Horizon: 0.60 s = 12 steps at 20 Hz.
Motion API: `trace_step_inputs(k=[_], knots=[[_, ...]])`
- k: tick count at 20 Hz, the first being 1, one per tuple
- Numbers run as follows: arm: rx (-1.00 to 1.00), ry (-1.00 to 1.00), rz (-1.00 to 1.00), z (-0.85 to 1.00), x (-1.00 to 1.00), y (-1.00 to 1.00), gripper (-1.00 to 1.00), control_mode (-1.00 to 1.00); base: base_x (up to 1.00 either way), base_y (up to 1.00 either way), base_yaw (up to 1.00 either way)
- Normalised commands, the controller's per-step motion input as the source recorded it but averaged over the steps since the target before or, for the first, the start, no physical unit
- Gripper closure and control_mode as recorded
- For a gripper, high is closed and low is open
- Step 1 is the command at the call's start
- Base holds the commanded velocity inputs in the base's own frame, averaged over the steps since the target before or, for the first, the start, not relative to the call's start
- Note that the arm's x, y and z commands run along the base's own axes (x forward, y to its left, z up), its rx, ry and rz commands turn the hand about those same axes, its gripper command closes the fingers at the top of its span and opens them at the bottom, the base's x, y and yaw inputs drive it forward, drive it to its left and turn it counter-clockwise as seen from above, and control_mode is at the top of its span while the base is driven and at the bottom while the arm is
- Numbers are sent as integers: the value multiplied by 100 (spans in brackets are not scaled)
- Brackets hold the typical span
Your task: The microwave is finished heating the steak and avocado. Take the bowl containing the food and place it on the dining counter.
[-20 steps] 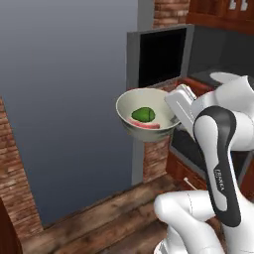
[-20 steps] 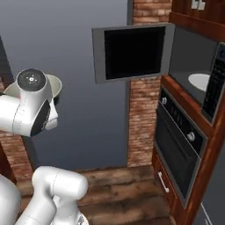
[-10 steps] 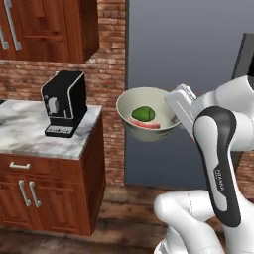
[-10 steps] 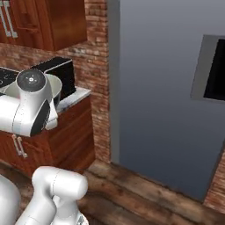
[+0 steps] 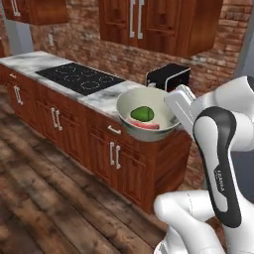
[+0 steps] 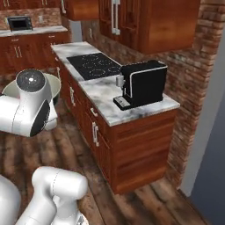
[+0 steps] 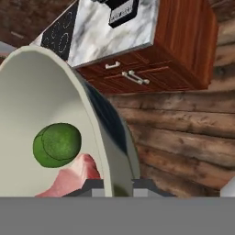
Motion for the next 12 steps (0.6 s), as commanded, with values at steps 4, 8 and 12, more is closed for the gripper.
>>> trace_step_inputs(k=[4,8,12], knots=[[0,0,0,0,0,0,100,100,-1,0,81],[0,0,0,0,0,0,100,100,0,0,68],[0,0,0,0,0,0,100,100,0,0,56]])
